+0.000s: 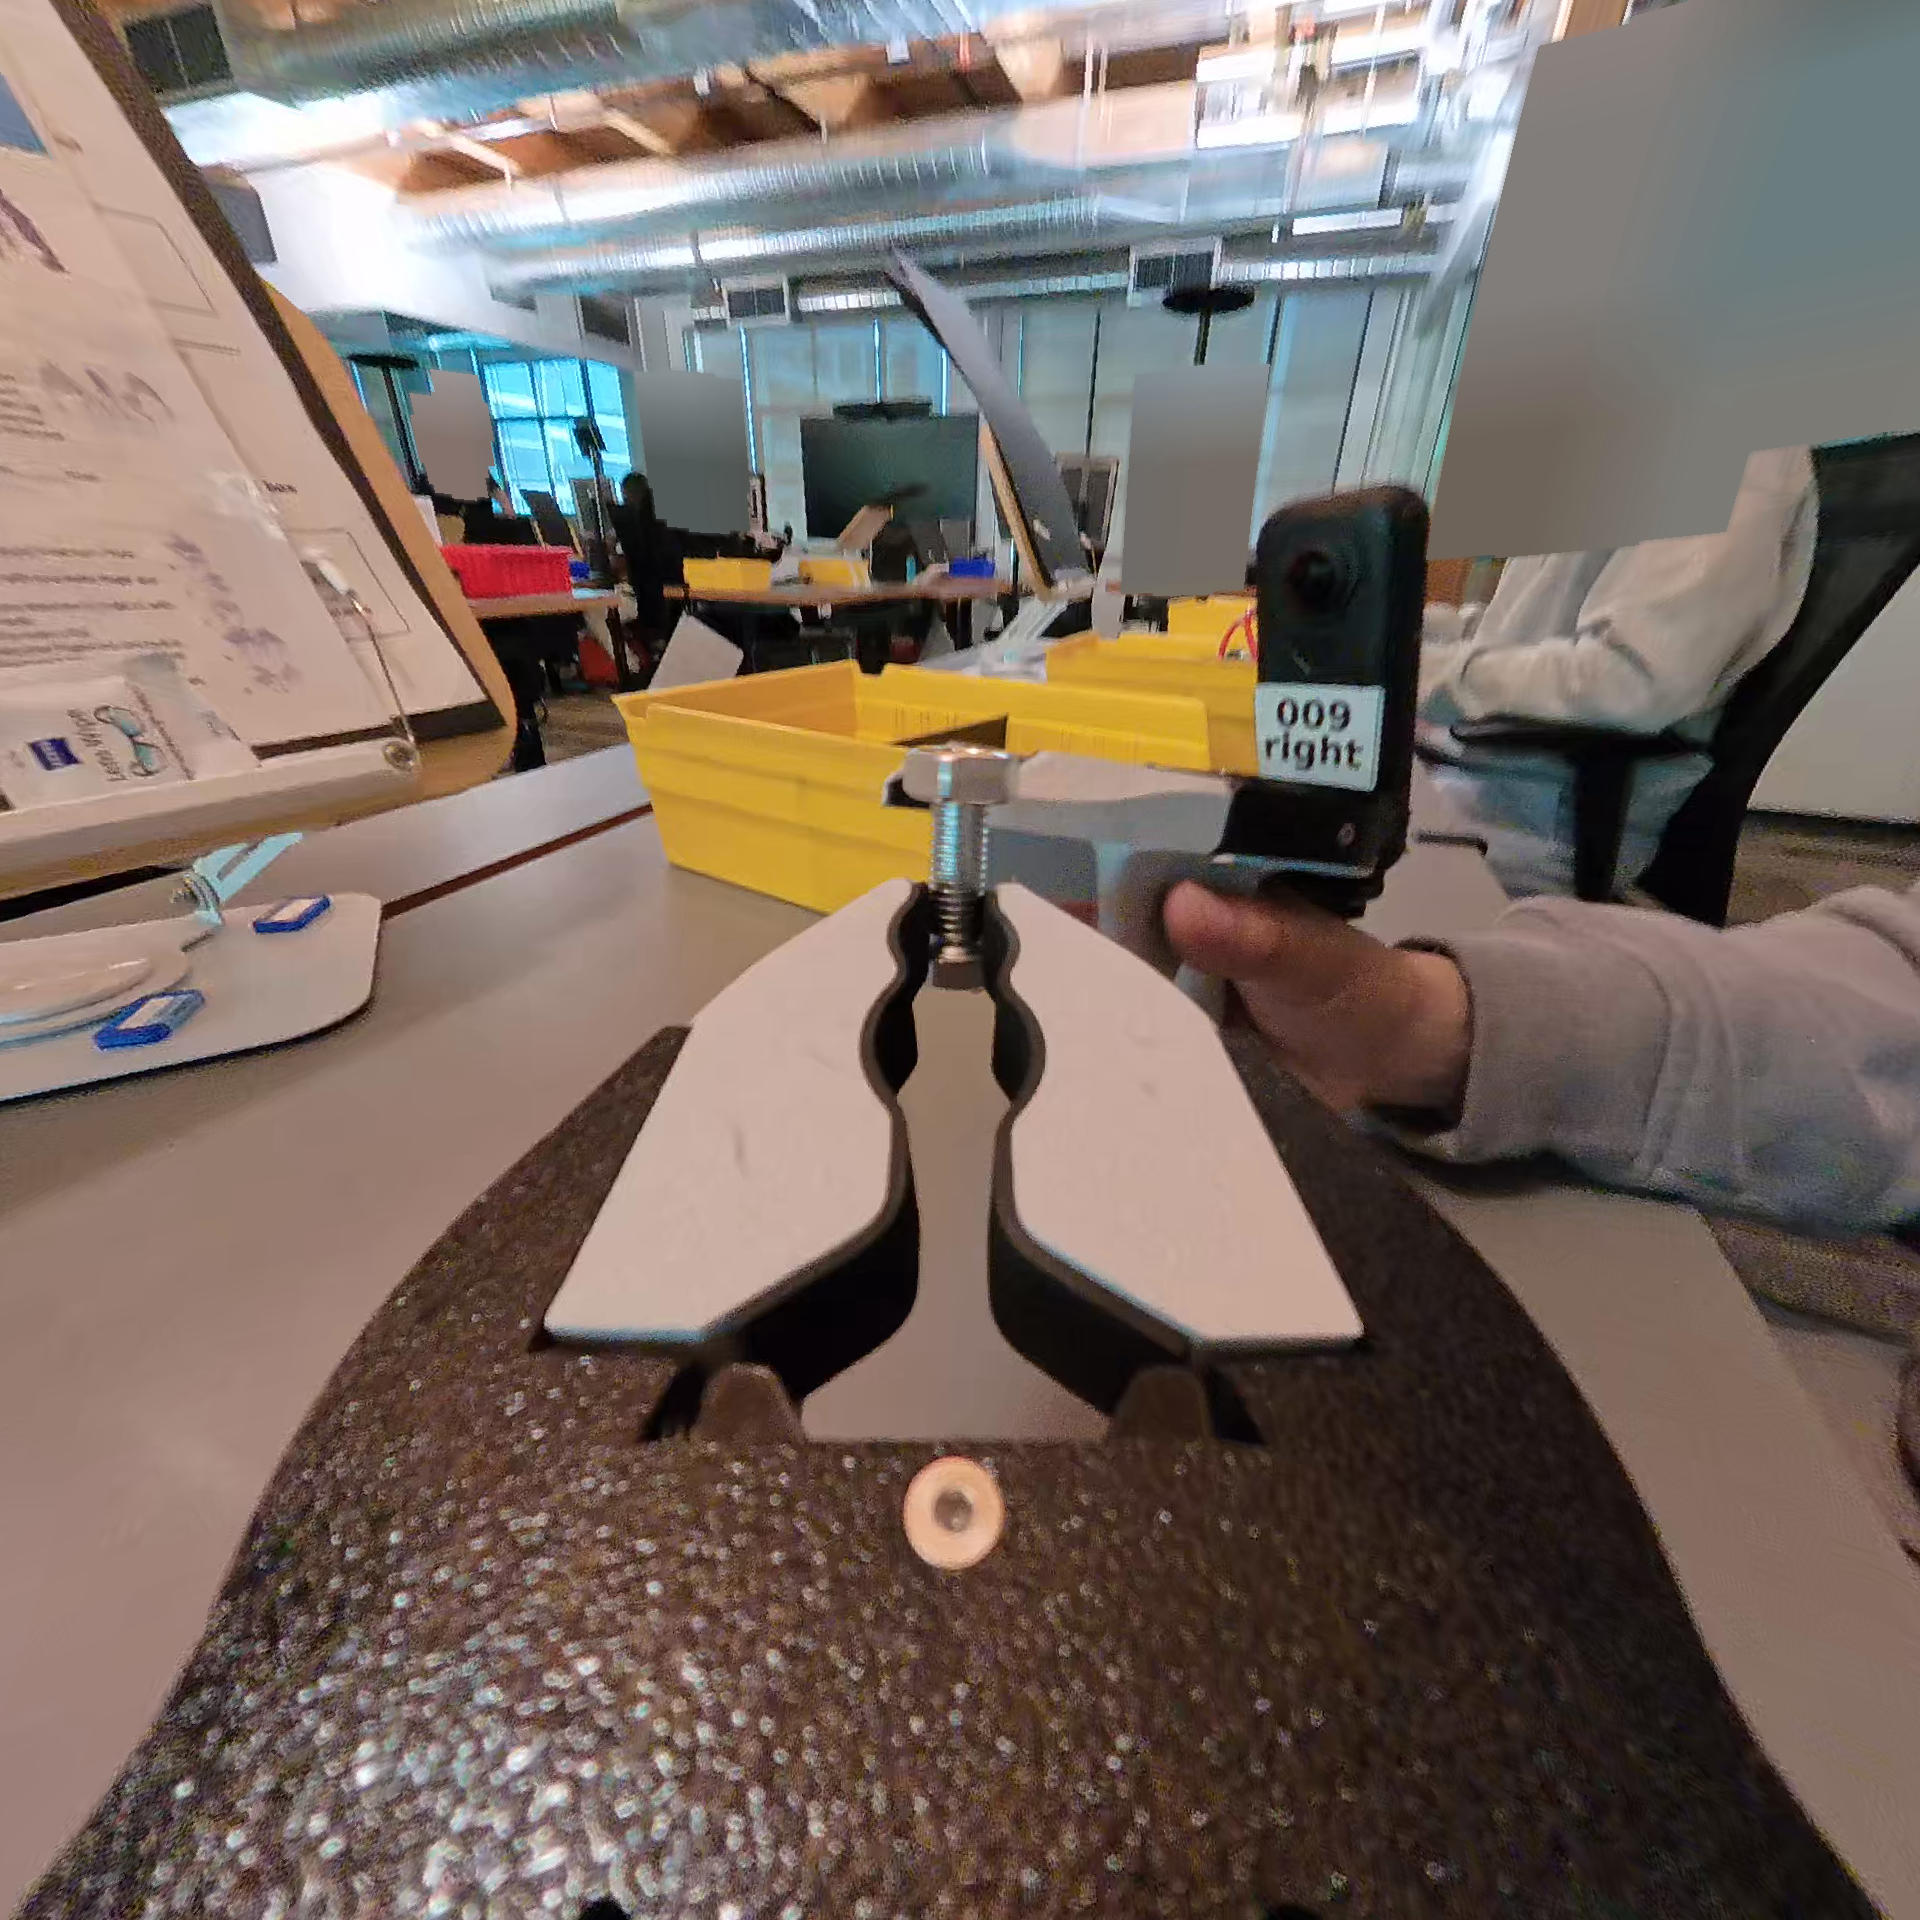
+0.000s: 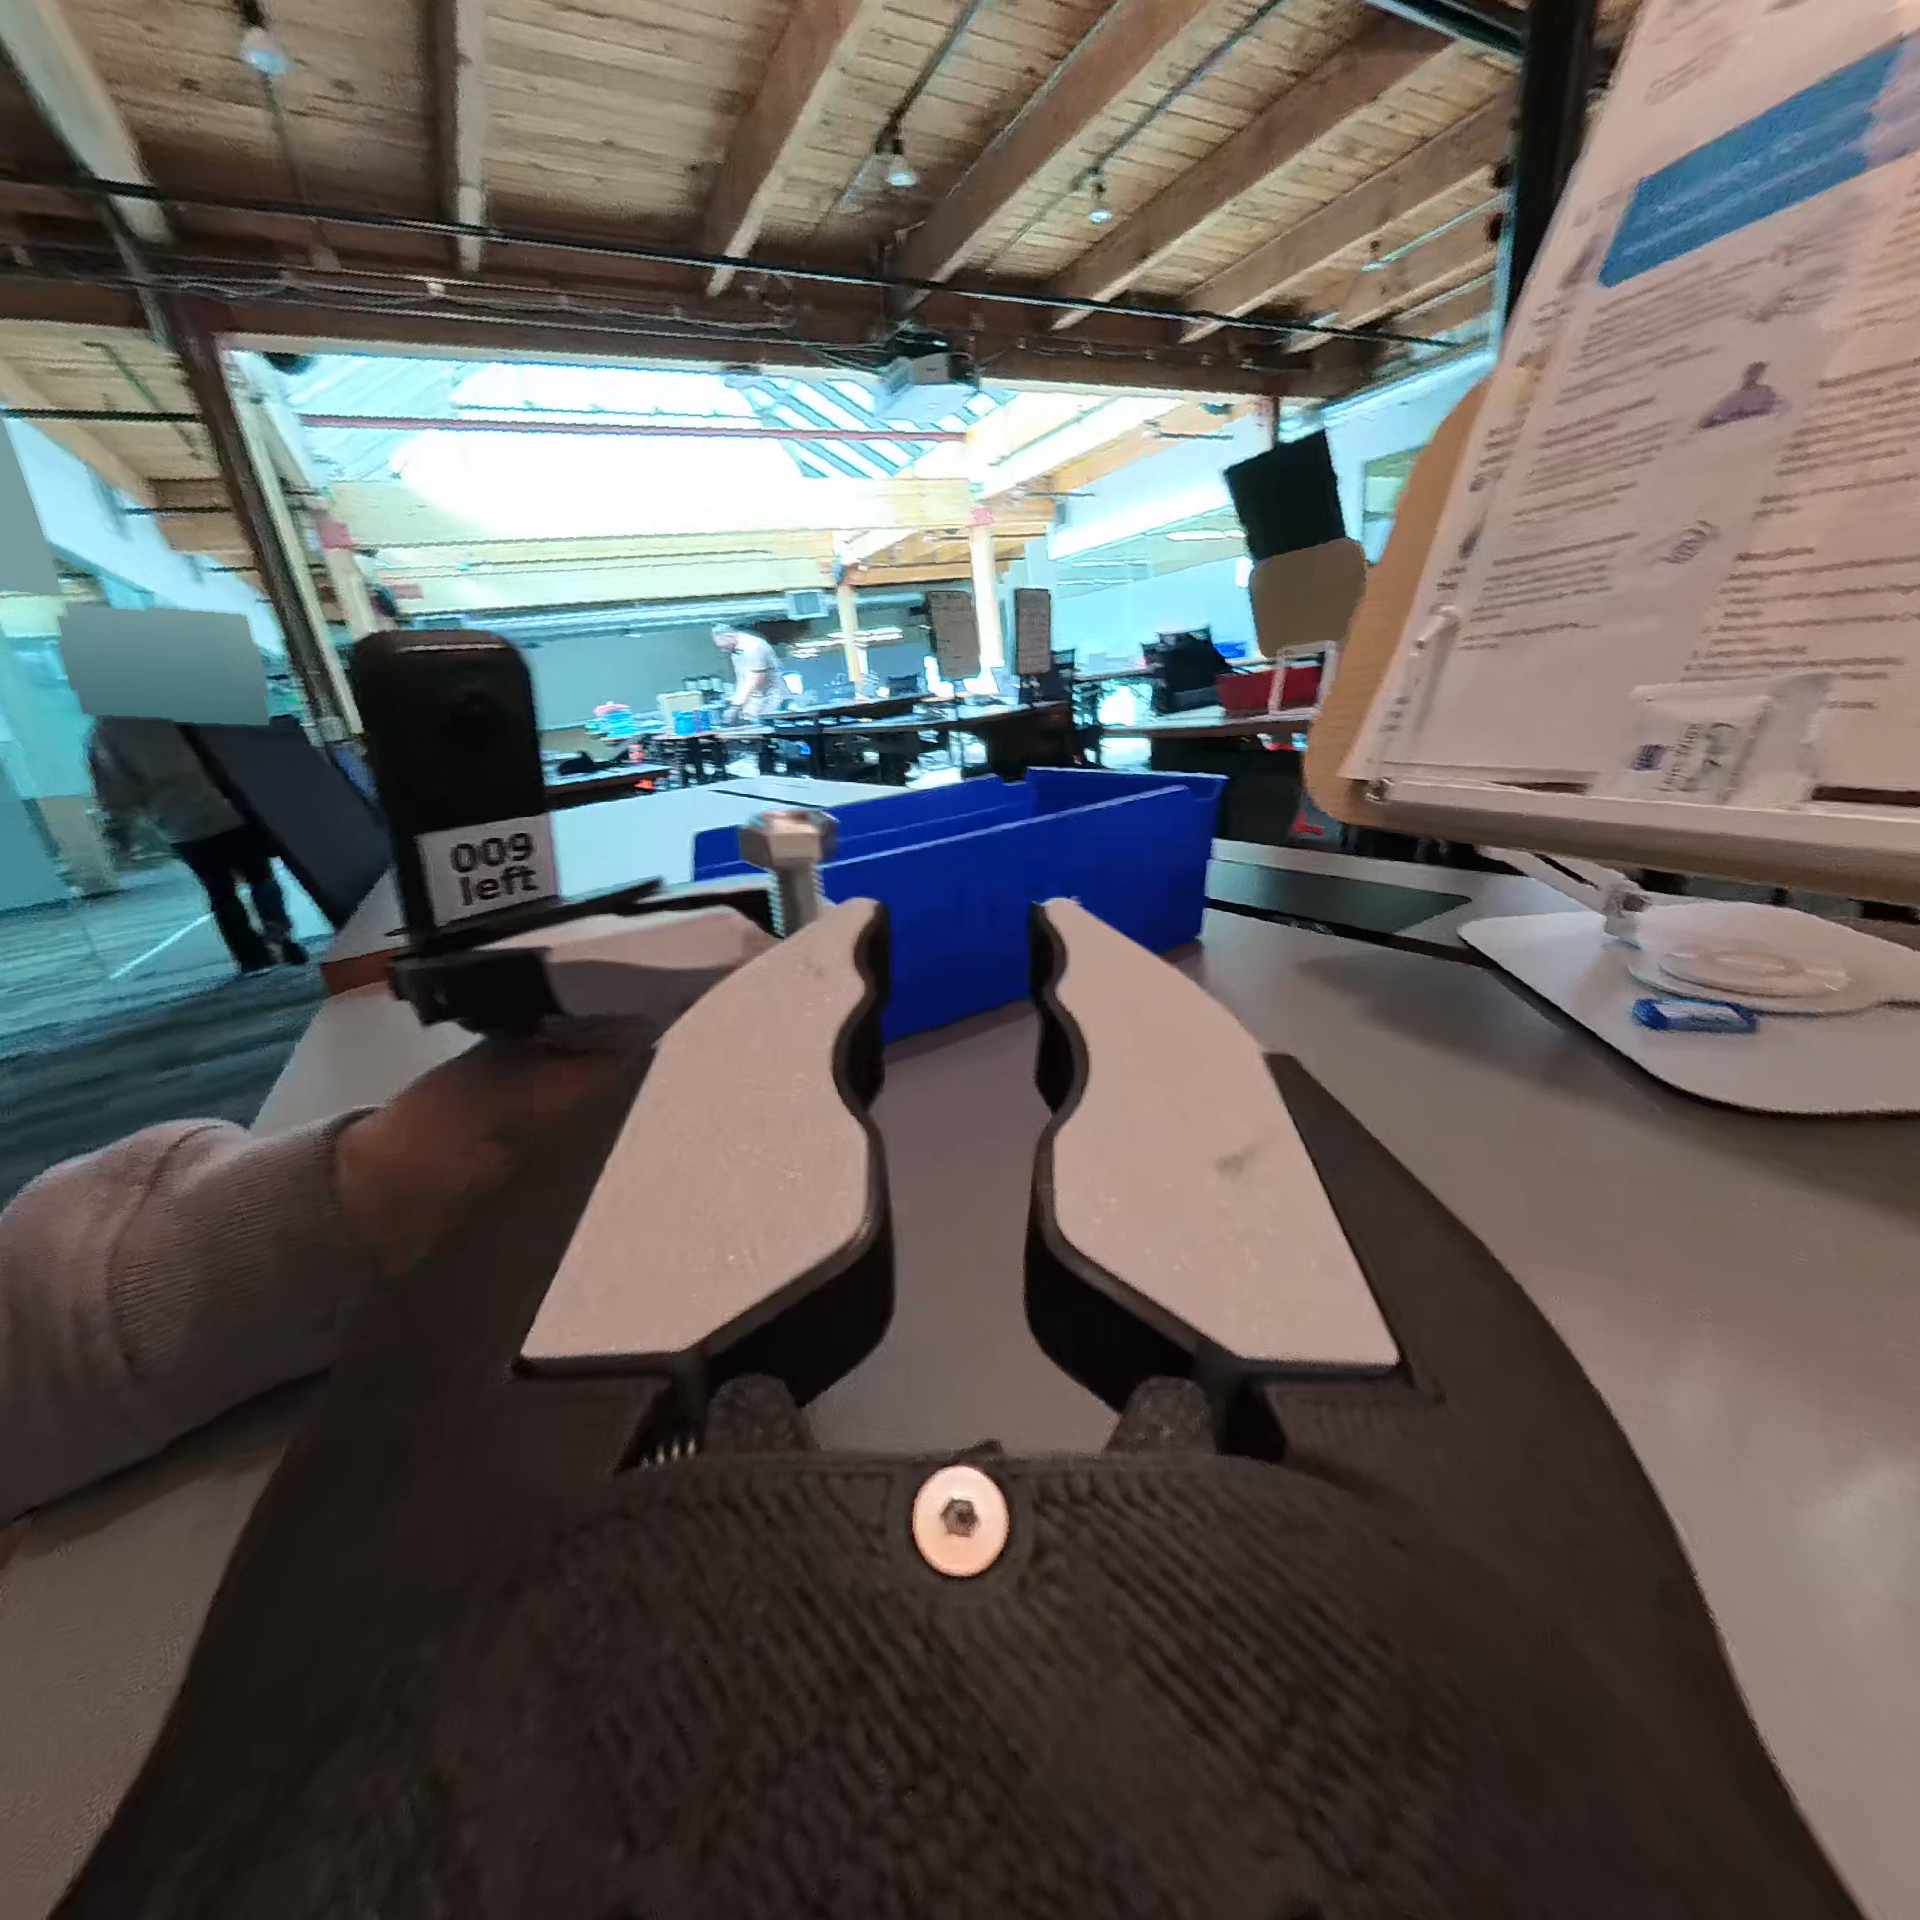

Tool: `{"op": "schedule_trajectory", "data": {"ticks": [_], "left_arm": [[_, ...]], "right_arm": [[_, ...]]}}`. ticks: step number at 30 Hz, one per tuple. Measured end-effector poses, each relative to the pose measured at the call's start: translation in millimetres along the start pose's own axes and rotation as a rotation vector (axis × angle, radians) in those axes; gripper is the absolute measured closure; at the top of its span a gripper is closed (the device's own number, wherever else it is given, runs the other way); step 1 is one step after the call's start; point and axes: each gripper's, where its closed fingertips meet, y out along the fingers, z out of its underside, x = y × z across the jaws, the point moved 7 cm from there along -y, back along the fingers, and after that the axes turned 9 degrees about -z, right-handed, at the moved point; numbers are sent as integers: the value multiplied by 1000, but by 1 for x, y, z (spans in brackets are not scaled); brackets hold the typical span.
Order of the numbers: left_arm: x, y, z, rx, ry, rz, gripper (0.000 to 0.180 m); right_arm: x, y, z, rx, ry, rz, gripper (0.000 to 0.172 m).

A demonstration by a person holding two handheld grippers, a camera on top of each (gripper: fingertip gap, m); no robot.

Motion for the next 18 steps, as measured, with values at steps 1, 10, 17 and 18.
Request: {"op": "schedule_trajectory", "data": {"ticks": [1,10,17,18], "left_arm": [[2,-1,0,-5,-12,-6,172],[-9,8,7,90,103,-13,172],[-6,7,6,87,103,-44,172],[-4,5,5,70,87,-51,172]], "right_arm": [[-3,-1,0,6,16,15,135],[17,7,-1,-21,-18,-135,132],[6,5,0,-8,33,-78,131],[3,3,0,-8,41,-48,130]]}}
